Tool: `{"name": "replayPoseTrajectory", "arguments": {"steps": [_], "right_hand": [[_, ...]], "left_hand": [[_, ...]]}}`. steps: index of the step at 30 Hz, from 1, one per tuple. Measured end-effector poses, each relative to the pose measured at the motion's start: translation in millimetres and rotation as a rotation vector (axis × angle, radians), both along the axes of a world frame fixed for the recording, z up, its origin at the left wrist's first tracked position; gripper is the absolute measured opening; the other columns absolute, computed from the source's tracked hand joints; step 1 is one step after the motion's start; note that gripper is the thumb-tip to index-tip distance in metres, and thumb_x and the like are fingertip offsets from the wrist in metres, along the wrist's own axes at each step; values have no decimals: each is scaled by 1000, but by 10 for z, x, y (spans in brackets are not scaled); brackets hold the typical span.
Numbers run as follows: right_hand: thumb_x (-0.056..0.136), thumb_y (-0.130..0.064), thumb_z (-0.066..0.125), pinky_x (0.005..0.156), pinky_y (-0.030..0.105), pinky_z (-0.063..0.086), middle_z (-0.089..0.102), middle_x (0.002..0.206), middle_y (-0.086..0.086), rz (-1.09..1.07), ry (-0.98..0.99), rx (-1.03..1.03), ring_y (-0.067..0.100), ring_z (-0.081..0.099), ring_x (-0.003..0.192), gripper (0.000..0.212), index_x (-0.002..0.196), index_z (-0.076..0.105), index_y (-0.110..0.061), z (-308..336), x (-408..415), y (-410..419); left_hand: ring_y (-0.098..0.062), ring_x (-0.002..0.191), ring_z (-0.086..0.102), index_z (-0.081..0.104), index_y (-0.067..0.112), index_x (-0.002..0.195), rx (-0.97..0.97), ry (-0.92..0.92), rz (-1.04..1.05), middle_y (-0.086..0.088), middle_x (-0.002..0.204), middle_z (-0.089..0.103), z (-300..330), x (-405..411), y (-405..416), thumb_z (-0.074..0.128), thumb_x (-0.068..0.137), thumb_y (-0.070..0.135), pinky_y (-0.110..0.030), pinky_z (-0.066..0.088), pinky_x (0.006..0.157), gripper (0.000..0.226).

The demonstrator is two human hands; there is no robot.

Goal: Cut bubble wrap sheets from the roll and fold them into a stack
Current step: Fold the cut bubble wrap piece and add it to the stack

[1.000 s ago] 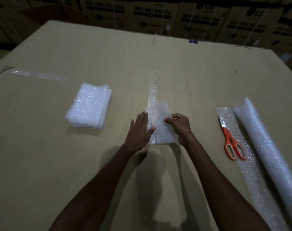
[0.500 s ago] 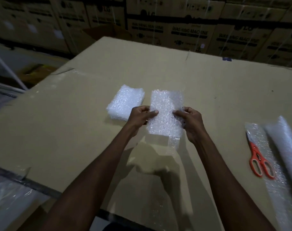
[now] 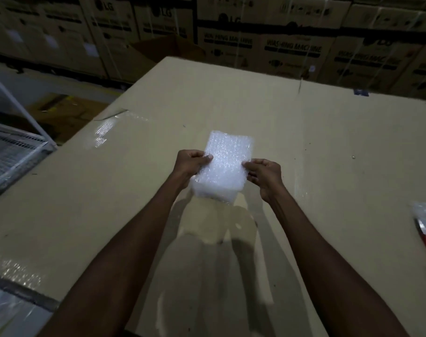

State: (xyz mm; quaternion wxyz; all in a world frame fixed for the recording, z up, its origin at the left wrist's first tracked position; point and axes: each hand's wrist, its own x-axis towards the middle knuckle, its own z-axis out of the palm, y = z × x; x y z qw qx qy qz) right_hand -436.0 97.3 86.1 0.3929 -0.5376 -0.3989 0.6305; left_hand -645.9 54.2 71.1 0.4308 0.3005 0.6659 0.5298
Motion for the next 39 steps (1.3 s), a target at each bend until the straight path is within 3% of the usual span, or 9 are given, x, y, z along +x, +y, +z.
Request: {"name": "replayPoseTrajectory", "arguments": {"steps": [4, 8, 12, 15, 20, 23, 26, 31, 39], "right_hand": [[79, -1, 84, 59, 24, 57, 67, 81, 14, -71, -112, 40, 21, 61, 69, 20, 84, 65, -5, -128, -195, 205], [76, -7, 87, 73, 39, 64, 74, 84, 13, -132, -292, 75, 19, 68, 63, 21, 85, 68, -3, -295, -326, 374], [73, -19, 89, 79, 45, 63, 73, 73, 4, -88, -506, 122, 20, 74, 61, 26, 84, 68, -9, -448, -416, 396], [76, -33, 86, 83, 34, 56, 74, 85, 2, -30, -713, 206, 23, 73, 82, 33, 92, 67, -11, -469, -450, 377], [91, -36, 71, 90, 29, 39, 64, 125, 10, -36, -866, 548, 27, 59, 114, 48, 127, 61, -6, -396, -573, 286], [100, -30, 59, 106, 34, 36, 54, 143, 15, 100, -873, 651, 31, 48, 134, 49, 140, 53, -3, -466, -638, 255], [108, -27, 40, 124, 40, 16, 28, 164, 19, 319, -973, 647, 31, 20, 154, 55, 155, 31, 1, -597, -668, 222], [110, -32, 28, 125, 42, 2, -2, 170, 15, 483, -1114, 582, 25, -3, 158, 63, 160, 9, 0, -810, -658, 160], [109, -41, 31, 125, 41, -1, -11, 170, 12, 494, -1095, 558, 23, -9, 157, 72, 161, -2, -5, -979, -659, 122]], "left_hand": [[-1, 51, 56, 70, 8, 79, -24, 64, 14, 3, 65, 65, -134, -167, 271, 86, 78, 15, -17, 43, 51, 18], [-15, 72, 65, 69, 17, 73, -82, 205, 37, 0, 80, 71, -336, -234, 444, 90, 73, 26, -28, 53, 71, 22], [-19, 89, 69, 74, 13, 91, -141, 414, -1, -1, 93, 74, -412, -248, 441, 86, 76, 29, -27, 50, 76, 26], [-20, 92, 68, 71, 13, 109, -141, 528, -37, -2, 96, 73, -419, -276, 404, 85, 77, 33, -27, 47, 78, 41], [-23, 119, 54, 53, 14, 138, 52, 785, -87, -6, 135, 55, -466, -206, 351, 73, 88, 36, -38, 45, 98, 59], [-29, 137, 42, 48, 9, 145, 217, 1026, -148, -11, 150, 47, -543, -128, 334, 53, 99, 37, -46, 36, 112, 53], [-27, 151, 22, 39, 12, 152, 147, 1169, -348, -6, 161, 32, -589, -56, 334, 34, 106, 34, -54, 20, 119, 51], [-22, 155, 2, 24, 16, 158, -12, 1240, -575, 3, 168, 11, -738, -123, 339, 23, 109, 36, -57, 7, 121, 53], [-17, 154, -5, 5, 25, 160, -17, 1156, -694, 9, 167, -5, -920, -250, 381, 15, 105, 51, -55, 1, 120, 62]]}}
